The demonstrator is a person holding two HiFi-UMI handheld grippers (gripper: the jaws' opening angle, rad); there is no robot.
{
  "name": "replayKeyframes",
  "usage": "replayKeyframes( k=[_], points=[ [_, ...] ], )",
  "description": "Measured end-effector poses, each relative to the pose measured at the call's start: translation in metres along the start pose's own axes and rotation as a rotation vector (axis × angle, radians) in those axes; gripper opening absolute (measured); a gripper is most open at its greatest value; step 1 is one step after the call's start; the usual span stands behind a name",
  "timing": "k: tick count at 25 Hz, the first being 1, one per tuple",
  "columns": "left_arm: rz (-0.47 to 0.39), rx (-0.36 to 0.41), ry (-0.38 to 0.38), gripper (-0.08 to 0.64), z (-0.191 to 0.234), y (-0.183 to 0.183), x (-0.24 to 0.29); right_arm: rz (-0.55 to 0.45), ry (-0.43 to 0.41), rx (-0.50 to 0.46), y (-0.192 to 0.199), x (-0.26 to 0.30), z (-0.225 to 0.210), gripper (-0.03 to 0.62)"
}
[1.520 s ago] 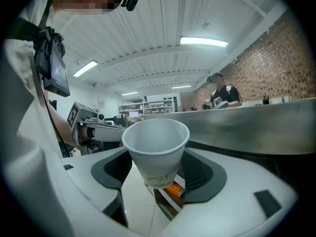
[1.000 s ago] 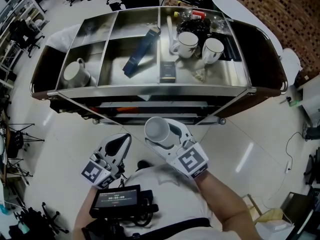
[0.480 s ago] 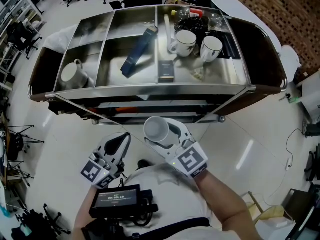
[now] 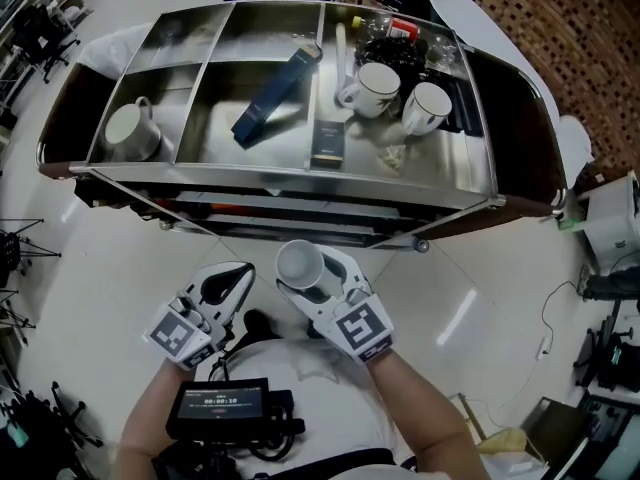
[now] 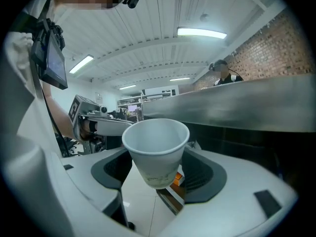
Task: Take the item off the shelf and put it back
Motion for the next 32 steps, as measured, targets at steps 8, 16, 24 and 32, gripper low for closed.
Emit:
replayKeyframes(
  k=[8,16,24,32],
  points=[
    [0.027,-0.071,-0.056,0.0,0.006,0.027,0.013,0.101,0.038,-0.001,0.035,0.009,-0.042,0.311],
    [0.005,-0.112,-0.155,0.0,0.019,0.05,0.026,0.169,0.087,-0.046,0.057,0.033,-0.106,0.311],
    [-0.023,-0.158,-0.179,0.0,0.009,0.079,0.041,0.229,0.061,-0.125,0.092,0.058,-0.138,0.311],
    [-0.02,-0.202,-0.223,0.0,-0.002,0.098,0.026,0.238,0.168,-0.099,0.105,0.076,-0.206,0.318]
  ],
)
Point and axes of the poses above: the fingertips, and each gripper's own axes: x forward along the fingers, z to its left, y out of its underside, the point moved 1 cm from there along -x, backward along the fingers, and after that the axes turned 3 degrees about -z, right-handed, at the moved point
